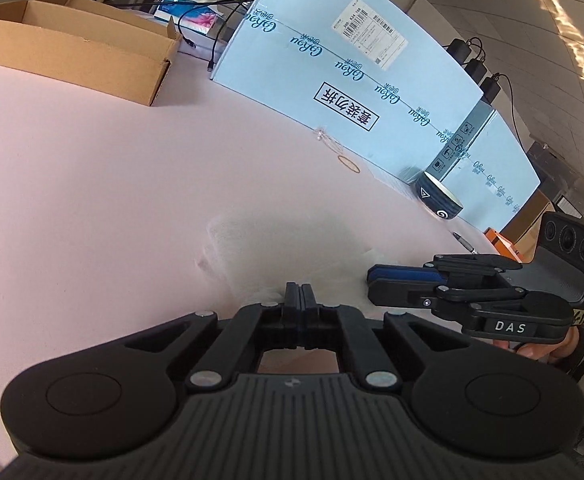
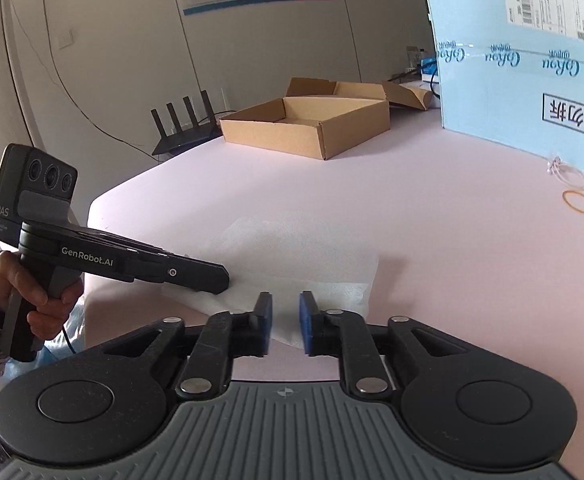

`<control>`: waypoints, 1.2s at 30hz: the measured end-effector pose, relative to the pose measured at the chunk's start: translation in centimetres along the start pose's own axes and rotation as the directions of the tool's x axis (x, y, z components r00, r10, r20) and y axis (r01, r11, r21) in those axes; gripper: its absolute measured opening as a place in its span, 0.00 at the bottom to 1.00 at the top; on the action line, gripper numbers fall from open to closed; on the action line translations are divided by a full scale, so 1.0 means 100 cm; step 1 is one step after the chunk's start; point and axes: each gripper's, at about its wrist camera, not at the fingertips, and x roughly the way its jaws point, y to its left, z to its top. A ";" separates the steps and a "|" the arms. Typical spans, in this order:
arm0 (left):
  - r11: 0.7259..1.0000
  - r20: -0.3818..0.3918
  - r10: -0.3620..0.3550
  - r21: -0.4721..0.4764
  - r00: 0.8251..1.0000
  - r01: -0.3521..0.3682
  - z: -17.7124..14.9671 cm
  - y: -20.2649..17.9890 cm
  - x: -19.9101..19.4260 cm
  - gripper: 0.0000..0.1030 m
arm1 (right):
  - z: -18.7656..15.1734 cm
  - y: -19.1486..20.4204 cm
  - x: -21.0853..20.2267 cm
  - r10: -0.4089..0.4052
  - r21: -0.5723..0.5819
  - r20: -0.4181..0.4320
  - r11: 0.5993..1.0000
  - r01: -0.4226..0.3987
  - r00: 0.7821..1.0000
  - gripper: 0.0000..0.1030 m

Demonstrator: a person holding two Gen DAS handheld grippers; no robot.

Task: Fold shopping bag
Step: 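Press the folded foam strip flat with the right tool while the left tool holds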

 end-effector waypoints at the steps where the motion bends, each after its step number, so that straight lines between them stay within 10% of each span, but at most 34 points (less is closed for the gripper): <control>1: 1.000 -0.008 -0.005 0.006 1.000 0.005 0.001 0.001 0.000 0.02 | 0.001 0.008 -0.008 -0.041 -0.097 0.011 0.994 0.042 0.999 0.39; 4: 1.000 -0.036 -0.026 0.014 0.999 0.027 0.006 0.005 0.003 0.02 | 0.000 0.030 -0.025 -0.153 -0.368 0.046 0.916 0.159 0.987 0.39; 8: 0.998 -0.070 -0.058 0.013 0.996 0.059 0.011 0.011 0.007 0.02 | -0.028 0.061 -0.015 -0.259 -0.783 0.030 0.595 0.184 0.965 0.37; 11: 0.997 -0.091 -0.074 0.018 0.993 0.076 0.013 0.013 0.008 0.02 | -0.045 0.068 0.004 -0.281 -0.928 0.009 0.356 0.113 0.960 0.37; 18: 0.994 -0.129 -0.110 0.003 0.986 0.111 0.020 0.019 0.012 0.02 | -0.052 0.061 0.038 -0.262 -0.997 -0.032 0.073 -0.013 0.965 0.30; 23: 0.994 -0.124 -0.110 -0.001 0.986 0.110 0.025 0.022 0.011 0.02 | -0.055 0.061 0.052 -0.253 -0.996 -0.059 0.085 -0.038 0.966 0.07; 27: 0.962 -0.018 -0.040 0.271 0.999 0.044 0.021 -0.018 -0.016 0.03 | -0.044 0.060 0.054 -0.263 -0.979 -0.092 0.199 -0.039 0.960 0.06; 31: 0.829 0.023 -0.015 0.559 1.000 0.000 0.010 -0.065 -0.029 0.12 | -0.025 0.060 0.055 -0.265 -0.943 -0.164 0.326 -0.072 0.950 0.06; 36: 0.605 -0.017 0.098 0.795 0.995 -0.046 -0.007 -0.083 -0.001 0.13 | -0.016 0.060 0.054 -0.274 -0.924 -0.205 0.370 -0.094 0.940 0.06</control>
